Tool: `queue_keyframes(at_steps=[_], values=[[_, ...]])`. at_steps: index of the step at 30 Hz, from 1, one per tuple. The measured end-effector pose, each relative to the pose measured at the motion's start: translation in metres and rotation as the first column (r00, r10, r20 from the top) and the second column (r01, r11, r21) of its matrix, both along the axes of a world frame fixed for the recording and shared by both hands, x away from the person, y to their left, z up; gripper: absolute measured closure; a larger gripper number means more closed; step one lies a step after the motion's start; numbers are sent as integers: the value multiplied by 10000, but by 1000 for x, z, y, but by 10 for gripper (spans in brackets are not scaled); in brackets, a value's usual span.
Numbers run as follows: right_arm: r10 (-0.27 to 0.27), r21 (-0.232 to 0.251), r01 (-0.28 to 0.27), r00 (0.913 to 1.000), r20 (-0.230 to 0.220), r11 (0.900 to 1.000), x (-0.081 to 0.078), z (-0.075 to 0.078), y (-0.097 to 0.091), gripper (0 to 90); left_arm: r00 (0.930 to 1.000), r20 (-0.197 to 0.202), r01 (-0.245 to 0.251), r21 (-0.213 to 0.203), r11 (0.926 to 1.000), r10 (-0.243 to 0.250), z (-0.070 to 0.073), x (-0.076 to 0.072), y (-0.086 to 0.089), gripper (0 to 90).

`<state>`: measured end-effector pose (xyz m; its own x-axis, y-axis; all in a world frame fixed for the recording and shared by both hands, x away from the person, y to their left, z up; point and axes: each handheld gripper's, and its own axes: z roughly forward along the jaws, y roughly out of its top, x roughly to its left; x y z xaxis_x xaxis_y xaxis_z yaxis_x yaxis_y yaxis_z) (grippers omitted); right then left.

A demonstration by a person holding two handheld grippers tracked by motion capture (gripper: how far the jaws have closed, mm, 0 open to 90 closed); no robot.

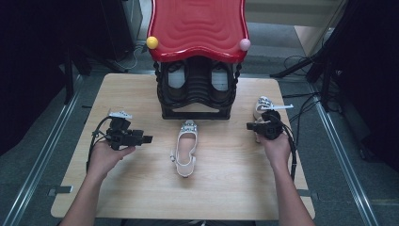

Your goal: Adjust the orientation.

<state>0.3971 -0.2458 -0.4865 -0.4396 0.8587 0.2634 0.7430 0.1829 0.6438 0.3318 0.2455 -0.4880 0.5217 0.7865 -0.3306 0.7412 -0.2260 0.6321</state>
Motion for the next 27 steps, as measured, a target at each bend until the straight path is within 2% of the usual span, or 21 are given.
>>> queue_keyframes(at_steps=[5, 7, 13, 21, 24, 27], values=[[-322, 20, 322, 9995, 24, 9995, -8, 2, -15, 900, 10000, 0, 62, -67, 10000, -62, -1, 3, -1, 416], [-393, 175, 392, 9992, 21, 9991, -11, 4, -19, 900, 10000, 61, 47, -133, 9999, -46, -1, 3, -1, 416], [-582, 495, 554, 9967, 562, 9972, -14, 22, -24, 887, 9999, 111, 25, -232, 9997, -22, -1, 3, -1, 415], [-962, 572, 897, 9878, 1224, 9943, 3, 37, -29, 801, 9999, 106, -27, -228, 9997, 30, 0, 3, 0, 415], [-1064, 778, 977, 9873, 1180, 9922, 11, 40, -31, 761, 10000, 79, 33, -110, 9999, -32, 0, 2, 0, 414], [-1130, 737, 1039, 9845, 1342, 9919, 16, 44, -34, 741, 9999, 84, 59, -66, 10000, -58, 1, 0, 0, 413]])
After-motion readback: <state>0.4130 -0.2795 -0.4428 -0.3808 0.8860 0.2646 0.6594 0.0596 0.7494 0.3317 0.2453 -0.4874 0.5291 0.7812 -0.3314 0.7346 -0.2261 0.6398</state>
